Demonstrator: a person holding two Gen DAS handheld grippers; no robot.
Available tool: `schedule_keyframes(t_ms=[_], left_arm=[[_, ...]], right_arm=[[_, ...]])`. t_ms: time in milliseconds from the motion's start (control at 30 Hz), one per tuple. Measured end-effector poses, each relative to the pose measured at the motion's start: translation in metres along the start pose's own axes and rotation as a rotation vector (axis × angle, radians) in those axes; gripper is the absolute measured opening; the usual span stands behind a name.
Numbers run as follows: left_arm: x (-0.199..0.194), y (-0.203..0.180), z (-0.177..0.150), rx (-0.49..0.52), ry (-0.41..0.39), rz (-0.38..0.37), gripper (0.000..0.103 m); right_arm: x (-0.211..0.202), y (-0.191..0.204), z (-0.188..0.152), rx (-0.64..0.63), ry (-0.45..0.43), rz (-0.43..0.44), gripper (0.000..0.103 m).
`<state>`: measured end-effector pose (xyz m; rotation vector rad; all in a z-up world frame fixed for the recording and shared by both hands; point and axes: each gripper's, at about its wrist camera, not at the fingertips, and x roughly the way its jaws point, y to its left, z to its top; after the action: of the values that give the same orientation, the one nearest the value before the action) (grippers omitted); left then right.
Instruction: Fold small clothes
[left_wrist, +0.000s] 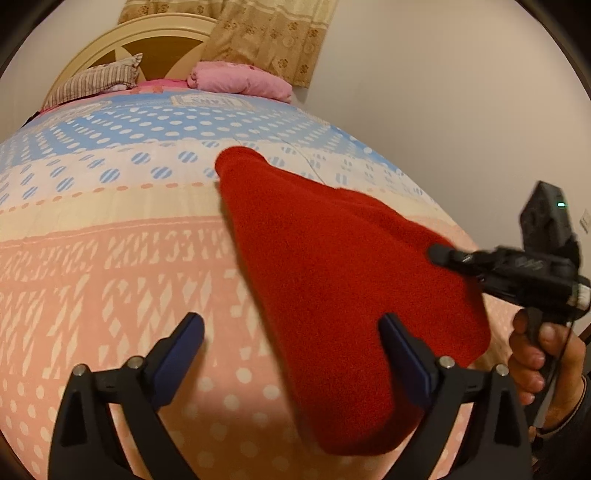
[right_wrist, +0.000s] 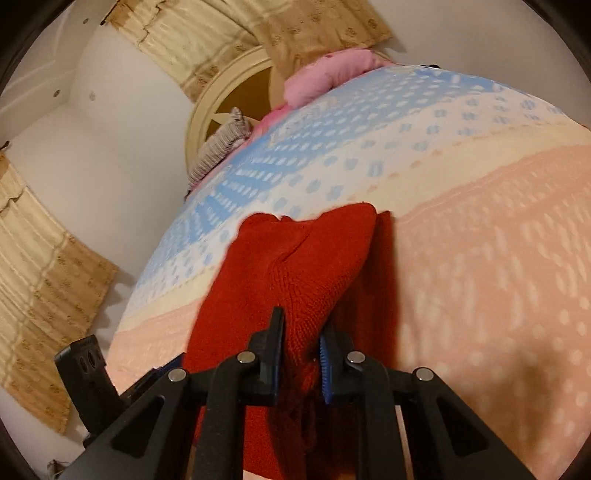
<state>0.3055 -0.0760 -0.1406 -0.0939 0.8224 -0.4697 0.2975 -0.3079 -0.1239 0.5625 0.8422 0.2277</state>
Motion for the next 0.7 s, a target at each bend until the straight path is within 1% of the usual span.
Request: schedule_keyframes(t_ms=[67, 100, 133, 167, 233, 300, 333, 367, 400, 467, 533, 567, 600, 633, 667, 700], left_arm=[[0.000, -0.004, 0.000, 0.012, 0.006, 0.020, 0.098], [-0.002, -0.005, 0.000, 0.015, 0.003, 0.021, 0.098], [-0.003, -0.006, 0.000, 0.020, 0.004, 0.020, 0.098], [-0.004, -0.006, -0.001, 0.022, 0.004, 0.027, 0.098], [-0.004, -0.007, -0.001, 0.025, 0.002, 0.036, 0.098], [-0.004, -0.007, 0.000, 0.017, -0.005, 0.041, 0.098], [-0.005, -0.006, 0.001, 0.012, -0.016, 0.042, 0.098], [-0.009, -0.006, 0.003, 0.002, -0.043, 0.049, 0.098], [-0.013, -0.005, 0.005, -0.008, -0.069, 0.055, 0.098], [-0.020, -0.001, 0.009, -0.041, -0.109, 0.052, 0.098], [-0.017, 0.002, 0.014, -0.060, -0.095, 0.062, 0.098], [-0.012, 0.002, 0.015, -0.057, -0.080, 0.073, 0.098], [-0.005, 0.001, 0.015, -0.044, -0.050, 0.096, 0.098], [0.002, 0.000, 0.013, -0.029, -0.021, 0.117, 0.098], [0.009, 0.000, 0.010, -0.018, 0.004, 0.135, 0.101], [0.014, 0.001, 0.006, -0.022, 0.018, 0.144, 0.103]], right_arm=[[0.015, -0.009, -0.005, -0.006, 0.049, -0.043, 0.017], [0.018, -0.013, -0.004, -0.013, 0.066, -0.039, 0.018], [0.020, -0.012, -0.002, -0.016, 0.063, -0.023, 0.020], [0.018, -0.011, 0.000, -0.012, 0.051, -0.022, 0.029], [0.010, -0.010, 0.006, 0.007, 0.015, -0.047, 0.042], [-0.004, -0.005, 0.012, -0.005, -0.058, -0.106, 0.042], [-0.011, 0.002, 0.015, -0.028, -0.096, -0.109, 0.042], [-0.015, 0.008, 0.017, -0.051, -0.115, -0.089, 0.042], [-0.017, 0.017, 0.018, -0.084, -0.117, -0.041, 0.042], [-0.010, 0.032, 0.019, -0.138, -0.073, 0.044, 0.042], [0.009, 0.044, 0.017, -0.188, 0.019, 0.106, 0.042], [0.017, 0.045, 0.016, -0.196, 0.054, 0.114, 0.042], [0.028, 0.043, 0.013, -0.202, 0.095, 0.100, 0.042], [0.038, 0.038, 0.011, -0.208, 0.119, 0.048, 0.042], [0.045, 0.031, 0.009, -0.203, 0.133, 0.027, 0.040], [0.046, 0.023, 0.009, -0.192, 0.132, 0.040, 0.040]])
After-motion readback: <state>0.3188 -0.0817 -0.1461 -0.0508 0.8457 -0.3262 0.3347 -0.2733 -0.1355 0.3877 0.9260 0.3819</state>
